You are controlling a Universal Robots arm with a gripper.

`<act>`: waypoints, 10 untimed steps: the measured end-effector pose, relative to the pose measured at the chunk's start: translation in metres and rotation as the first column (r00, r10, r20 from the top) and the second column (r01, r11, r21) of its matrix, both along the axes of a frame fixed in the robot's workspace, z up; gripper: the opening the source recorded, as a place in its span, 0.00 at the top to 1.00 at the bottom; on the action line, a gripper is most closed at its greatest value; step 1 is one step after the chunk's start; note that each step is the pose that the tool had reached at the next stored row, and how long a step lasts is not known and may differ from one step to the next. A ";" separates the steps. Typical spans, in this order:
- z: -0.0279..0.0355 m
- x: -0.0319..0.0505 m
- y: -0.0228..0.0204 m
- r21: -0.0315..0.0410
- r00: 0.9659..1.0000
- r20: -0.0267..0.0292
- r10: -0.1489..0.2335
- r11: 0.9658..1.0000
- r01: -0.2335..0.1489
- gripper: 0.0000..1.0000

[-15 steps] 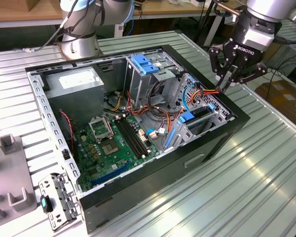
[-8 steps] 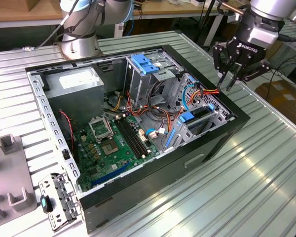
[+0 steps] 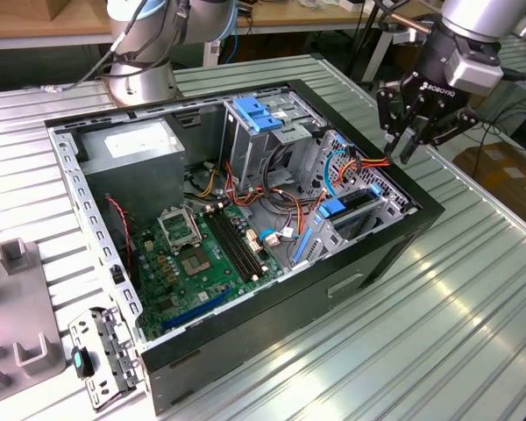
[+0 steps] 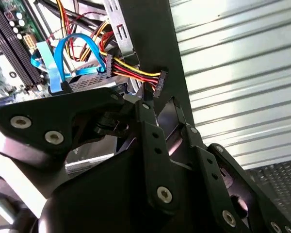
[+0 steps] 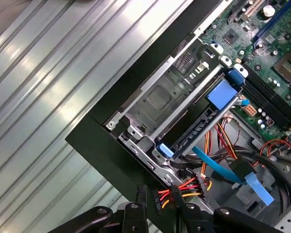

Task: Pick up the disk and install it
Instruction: 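Insert the first disk wire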

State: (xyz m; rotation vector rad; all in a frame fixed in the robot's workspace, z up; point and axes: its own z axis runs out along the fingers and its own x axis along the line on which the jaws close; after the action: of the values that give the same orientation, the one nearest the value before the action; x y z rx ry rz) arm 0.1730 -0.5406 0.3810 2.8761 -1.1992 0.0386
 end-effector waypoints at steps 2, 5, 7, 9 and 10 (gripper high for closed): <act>-0.0028 0.0000 0.0000 0.000 0.999 0.000 0.045 0.999 -0.045 0.67; -0.0096 0.0015 0.0007 -0.001 0.993 0.000 0.118 0.993 -0.118 0.67; -0.0133 0.0034 0.0014 -0.001 0.989 0.000 0.148 0.989 -0.148 0.67; -0.0142 0.0048 0.0017 -0.001 0.987 0.000 0.160 0.987 -0.160 0.69; -0.0144 0.0054 0.0017 0.000 0.986 0.000 0.164 0.986 -0.164 0.75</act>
State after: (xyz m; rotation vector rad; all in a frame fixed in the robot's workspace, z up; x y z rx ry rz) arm 0.1784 -0.5389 0.3665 2.9667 -0.9588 0.0421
